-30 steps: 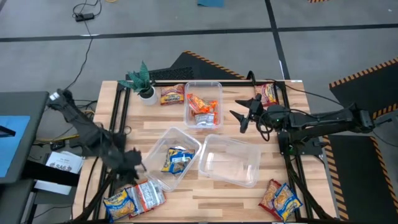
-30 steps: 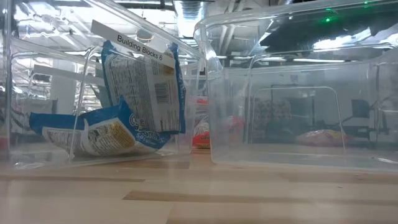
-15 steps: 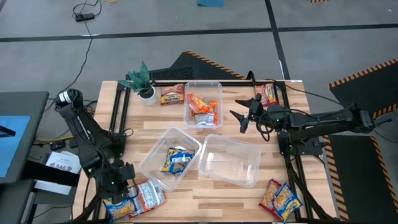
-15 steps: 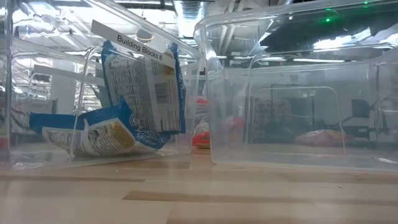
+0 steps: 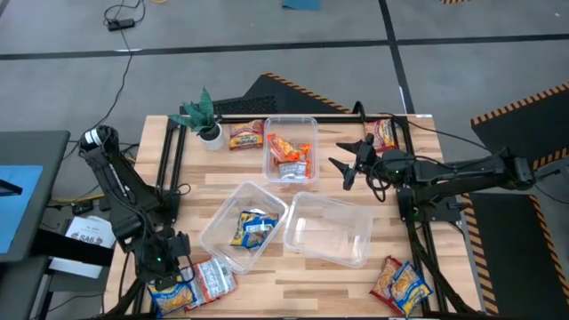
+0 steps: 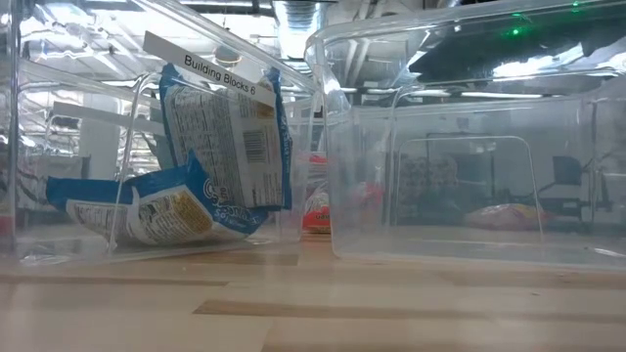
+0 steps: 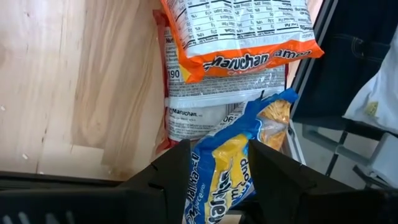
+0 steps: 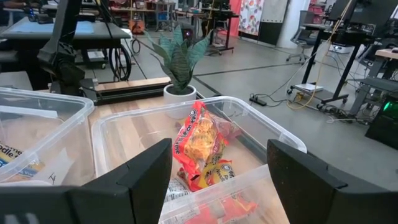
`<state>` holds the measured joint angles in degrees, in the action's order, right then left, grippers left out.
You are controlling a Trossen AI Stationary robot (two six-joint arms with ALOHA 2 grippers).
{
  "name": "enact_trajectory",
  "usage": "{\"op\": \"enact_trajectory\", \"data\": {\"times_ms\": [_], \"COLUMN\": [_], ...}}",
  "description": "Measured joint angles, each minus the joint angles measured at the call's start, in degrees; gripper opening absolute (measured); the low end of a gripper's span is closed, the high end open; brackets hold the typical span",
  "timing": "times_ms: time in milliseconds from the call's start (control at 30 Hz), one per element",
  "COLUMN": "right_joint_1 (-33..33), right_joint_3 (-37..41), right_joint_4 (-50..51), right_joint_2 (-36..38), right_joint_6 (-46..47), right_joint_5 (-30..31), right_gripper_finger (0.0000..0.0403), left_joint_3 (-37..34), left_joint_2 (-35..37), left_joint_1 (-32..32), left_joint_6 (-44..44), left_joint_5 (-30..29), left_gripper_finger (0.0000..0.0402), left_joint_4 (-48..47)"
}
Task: Sort Maruchan noodles
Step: Put the noodle pack into the bottom left transparent bin
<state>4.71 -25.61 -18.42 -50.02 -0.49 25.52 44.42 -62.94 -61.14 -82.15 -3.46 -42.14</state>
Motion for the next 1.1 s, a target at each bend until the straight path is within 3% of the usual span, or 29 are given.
{"op": "enact_trajectory", "data": {"times_ms": [1100], "right_joint_1": [0.02], "right_joint_3": [0.00], "right_joint_4": [1.10], "right_joint_2": [-0.02], "right_joint_6": [0.02], "right_joint_5": [0.00], "right_gripper_finger": [0.0283], "left_joint_3": [-2.40], "left_joint_2": [-0.83], "left_joint_1": [-2.26], "left_joint_6": [-2.64], "left_joint_5": [1.63], "left_gripper_finger": [0.0146], "left_joint_4": [2.70]}}
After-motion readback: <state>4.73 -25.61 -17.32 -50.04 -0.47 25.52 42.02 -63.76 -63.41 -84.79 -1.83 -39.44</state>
